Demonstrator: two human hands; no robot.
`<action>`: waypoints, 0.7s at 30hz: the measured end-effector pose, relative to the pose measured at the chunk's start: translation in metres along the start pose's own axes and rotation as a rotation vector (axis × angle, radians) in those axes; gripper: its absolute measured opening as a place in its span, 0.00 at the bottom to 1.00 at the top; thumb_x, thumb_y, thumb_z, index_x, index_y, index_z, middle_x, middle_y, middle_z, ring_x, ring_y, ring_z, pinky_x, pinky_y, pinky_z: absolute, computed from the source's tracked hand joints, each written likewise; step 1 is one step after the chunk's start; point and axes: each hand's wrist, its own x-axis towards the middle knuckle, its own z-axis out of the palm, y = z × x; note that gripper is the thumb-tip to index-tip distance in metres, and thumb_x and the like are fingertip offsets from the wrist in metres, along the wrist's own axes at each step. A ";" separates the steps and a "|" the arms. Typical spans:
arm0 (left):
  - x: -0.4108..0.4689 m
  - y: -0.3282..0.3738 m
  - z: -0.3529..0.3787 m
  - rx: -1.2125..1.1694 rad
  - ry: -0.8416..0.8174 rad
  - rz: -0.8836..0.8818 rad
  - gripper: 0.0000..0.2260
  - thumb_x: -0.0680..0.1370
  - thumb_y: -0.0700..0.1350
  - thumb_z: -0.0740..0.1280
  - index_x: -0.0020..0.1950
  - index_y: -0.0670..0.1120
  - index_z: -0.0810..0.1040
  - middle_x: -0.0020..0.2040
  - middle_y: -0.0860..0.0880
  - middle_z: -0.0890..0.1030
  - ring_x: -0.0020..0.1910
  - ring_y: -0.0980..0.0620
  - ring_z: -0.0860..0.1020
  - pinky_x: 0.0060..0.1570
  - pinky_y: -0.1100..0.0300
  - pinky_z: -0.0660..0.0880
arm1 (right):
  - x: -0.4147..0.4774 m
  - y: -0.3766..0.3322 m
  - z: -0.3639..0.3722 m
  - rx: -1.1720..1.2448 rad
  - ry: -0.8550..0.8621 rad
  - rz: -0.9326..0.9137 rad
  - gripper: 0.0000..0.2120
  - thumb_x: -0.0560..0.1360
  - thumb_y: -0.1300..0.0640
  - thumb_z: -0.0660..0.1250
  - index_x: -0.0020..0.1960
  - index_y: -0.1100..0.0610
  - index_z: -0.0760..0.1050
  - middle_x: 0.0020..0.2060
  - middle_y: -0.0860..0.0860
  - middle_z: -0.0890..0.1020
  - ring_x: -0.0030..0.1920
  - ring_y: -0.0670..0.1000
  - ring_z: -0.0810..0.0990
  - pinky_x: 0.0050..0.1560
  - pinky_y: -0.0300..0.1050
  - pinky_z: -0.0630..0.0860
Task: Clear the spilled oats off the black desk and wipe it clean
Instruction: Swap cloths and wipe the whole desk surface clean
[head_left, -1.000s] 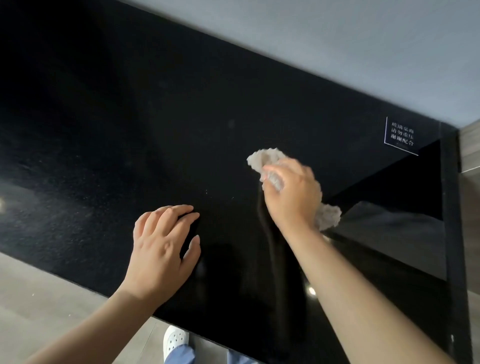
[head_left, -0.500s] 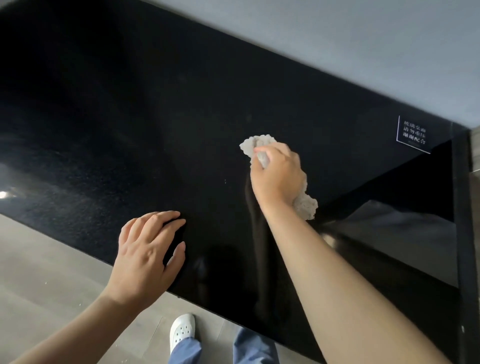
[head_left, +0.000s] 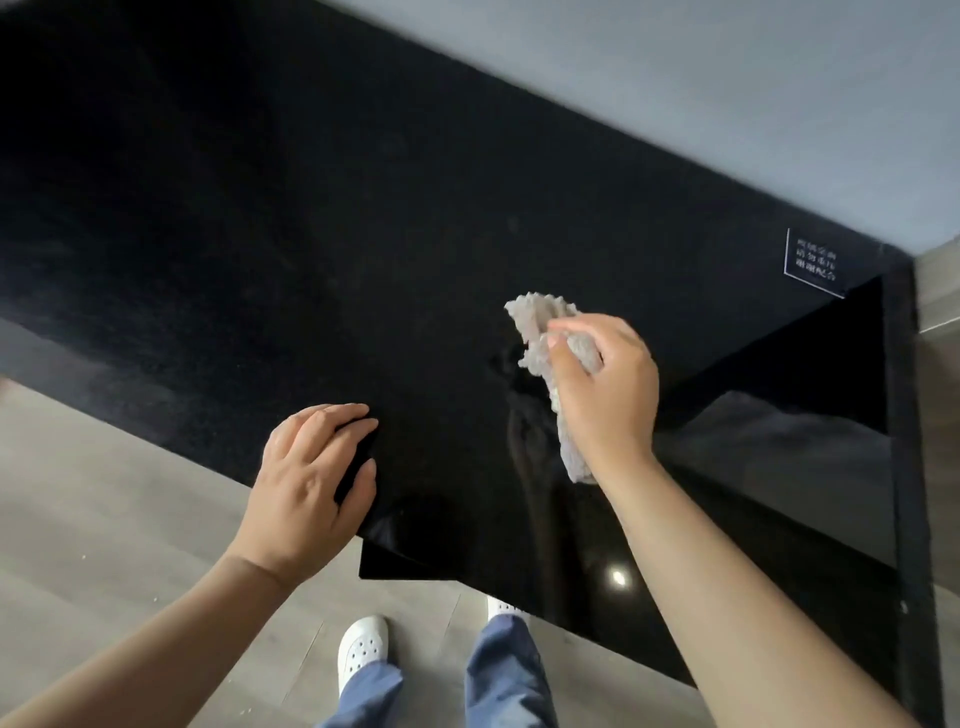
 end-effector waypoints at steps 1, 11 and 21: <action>-0.001 0.000 0.001 0.005 0.012 0.004 0.16 0.77 0.47 0.60 0.58 0.40 0.80 0.59 0.46 0.78 0.59 0.45 0.73 0.64 0.51 0.68 | 0.013 -0.001 0.011 -0.057 0.034 0.049 0.06 0.75 0.55 0.67 0.50 0.49 0.82 0.52 0.43 0.80 0.56 0.49 0.77 0.52 0.42 0.71; -0.002 -0.002 0.001 0.025 -0.002 0.009 0.17 0.78 0.48 0.59 0.59 0.40 0.80 0.59 0.46 0.77 0.60 0.44 0.73 0.63 0.49 0.68 | -0.124 -0.001 0.012 -0.200 -0.303 -0.268 0.06 0.72 0.51 0.67 0.44 0.48 0.82 0.44 0.40 0.81 0.46 0.40 0.75 0.48 0.30 0.66; -0.001 -0.004 0.004 0.057 0.006 0.016 0.18 0.76 0.50 0.60 0.58 0.40 0.79 0.59 0.45 0.77 0.60 0.43 0.73 0.61 0.48 0.68 | -0.020 0.034 -0.036 -0.185 0.127 0.157 0.08 0.75 0.54 0.65 0.51 0.50 0.82 0.54 0.46 0.80 0.57 0.52 0.77 0.54 0.45 0.72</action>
